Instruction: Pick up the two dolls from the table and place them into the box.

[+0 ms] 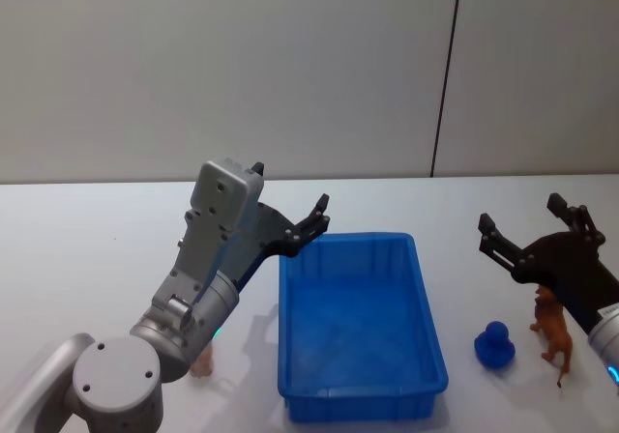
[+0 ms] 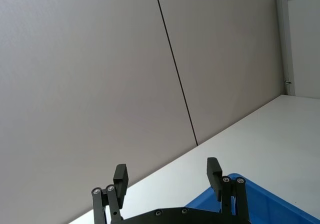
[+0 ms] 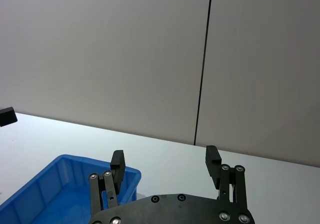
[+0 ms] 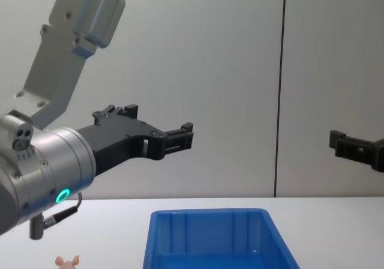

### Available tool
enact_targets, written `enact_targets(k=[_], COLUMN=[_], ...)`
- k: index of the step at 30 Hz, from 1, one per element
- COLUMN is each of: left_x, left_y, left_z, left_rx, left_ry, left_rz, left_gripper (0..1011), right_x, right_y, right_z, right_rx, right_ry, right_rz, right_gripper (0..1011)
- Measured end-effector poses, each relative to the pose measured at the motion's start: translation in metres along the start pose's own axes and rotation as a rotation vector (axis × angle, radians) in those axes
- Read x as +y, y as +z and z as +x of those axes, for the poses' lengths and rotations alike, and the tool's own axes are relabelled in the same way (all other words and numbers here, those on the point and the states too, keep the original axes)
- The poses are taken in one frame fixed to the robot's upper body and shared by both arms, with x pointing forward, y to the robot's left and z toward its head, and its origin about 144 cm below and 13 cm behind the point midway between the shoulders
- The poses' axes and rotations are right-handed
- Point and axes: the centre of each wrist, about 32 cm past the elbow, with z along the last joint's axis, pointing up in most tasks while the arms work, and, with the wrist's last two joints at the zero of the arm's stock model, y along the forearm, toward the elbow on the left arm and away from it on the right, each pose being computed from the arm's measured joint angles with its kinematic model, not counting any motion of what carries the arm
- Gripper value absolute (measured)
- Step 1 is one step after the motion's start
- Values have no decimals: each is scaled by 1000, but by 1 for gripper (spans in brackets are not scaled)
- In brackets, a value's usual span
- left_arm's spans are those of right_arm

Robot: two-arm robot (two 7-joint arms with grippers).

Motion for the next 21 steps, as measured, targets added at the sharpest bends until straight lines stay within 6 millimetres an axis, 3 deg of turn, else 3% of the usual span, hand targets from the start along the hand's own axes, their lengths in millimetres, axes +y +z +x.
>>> enact_targets(k=[21], left_x=[0], left_y=[0], left_z=[0], left_rx=[0], left_ry=[0], left_rz=[0], left_gripper=[1001], right_x=[0], right_y=[0], right_z=[0], right_rx=[0], right_ry=[0], right_rz=[0], right_gripper=[1001])
